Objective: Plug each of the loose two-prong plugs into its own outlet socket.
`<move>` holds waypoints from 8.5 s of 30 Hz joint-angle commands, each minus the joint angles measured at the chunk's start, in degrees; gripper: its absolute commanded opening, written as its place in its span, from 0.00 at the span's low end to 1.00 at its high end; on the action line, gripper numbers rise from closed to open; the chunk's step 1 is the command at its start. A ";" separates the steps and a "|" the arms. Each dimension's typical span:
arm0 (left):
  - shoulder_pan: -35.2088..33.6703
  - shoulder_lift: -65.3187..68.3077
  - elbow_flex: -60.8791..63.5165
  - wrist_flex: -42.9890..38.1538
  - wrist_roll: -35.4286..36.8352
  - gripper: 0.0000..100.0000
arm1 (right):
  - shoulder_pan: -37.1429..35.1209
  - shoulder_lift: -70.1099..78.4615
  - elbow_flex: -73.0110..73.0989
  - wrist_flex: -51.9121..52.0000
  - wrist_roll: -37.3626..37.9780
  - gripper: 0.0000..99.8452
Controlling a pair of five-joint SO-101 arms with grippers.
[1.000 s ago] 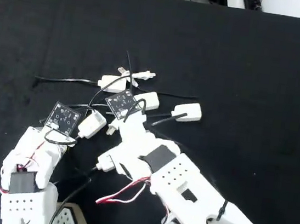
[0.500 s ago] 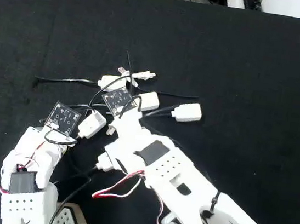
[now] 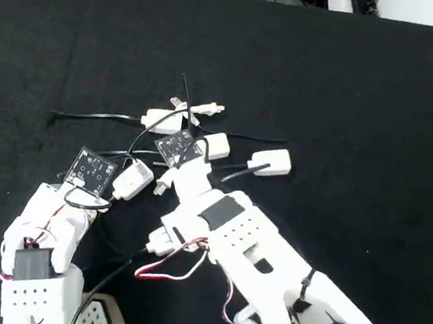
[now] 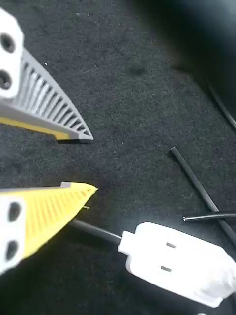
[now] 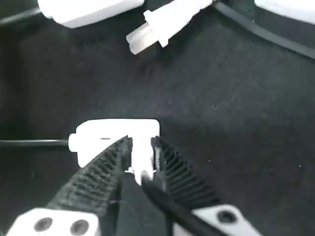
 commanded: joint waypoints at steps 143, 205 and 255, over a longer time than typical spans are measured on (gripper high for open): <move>-6.37 85.45 -60.44 0.53 1.49 0.34 | 41.23 57.80 -67.65 27.60 93.19 0.29; -12.26 85.36 -91.03 30.51 -0.88 0.34 | -7.21 19.74 -14.81 5.54 57.58 0.10; -11.82 85.36 -79.25 17.85 -2.11 0.34 | 10.64 37.93 -38.55 -6.59 -9.14 0.02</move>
